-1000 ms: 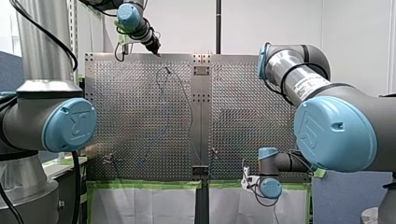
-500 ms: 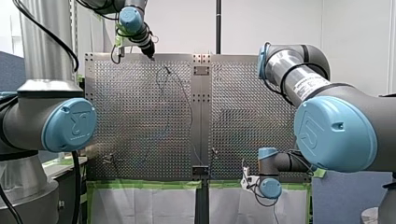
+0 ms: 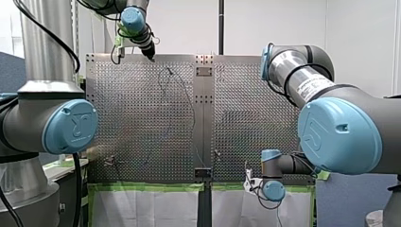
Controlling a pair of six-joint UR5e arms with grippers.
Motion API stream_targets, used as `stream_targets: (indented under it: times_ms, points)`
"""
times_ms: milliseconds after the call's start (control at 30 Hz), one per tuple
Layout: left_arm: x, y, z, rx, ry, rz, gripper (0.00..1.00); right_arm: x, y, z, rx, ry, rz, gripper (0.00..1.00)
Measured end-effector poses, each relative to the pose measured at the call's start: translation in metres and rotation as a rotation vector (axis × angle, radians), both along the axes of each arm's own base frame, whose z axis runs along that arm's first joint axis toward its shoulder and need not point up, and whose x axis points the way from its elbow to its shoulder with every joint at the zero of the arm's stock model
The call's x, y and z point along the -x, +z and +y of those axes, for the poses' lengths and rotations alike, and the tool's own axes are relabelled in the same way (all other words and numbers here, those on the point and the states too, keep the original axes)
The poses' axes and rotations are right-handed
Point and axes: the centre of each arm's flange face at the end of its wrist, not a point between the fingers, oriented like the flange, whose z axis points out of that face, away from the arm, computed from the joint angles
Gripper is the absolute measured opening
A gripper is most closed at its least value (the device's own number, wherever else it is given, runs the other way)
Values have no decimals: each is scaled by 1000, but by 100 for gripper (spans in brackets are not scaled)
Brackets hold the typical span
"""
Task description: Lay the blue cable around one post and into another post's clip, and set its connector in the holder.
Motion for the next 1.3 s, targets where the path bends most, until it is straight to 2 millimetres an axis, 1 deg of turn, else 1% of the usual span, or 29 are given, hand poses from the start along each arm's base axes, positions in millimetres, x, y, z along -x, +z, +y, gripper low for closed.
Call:
stream_targets:
  times_ms: [267,667,1300]
  points:
    - [0,0,-1,-4,-10,-1,100,0,0,0,0,0,0,5]
    - [1,1,-12,10,-90,-14,100,0,0,0,0,1,0,5]
    - [1,1,-10,5,-66,-15,100,0,0,1,-3,2,1,5]
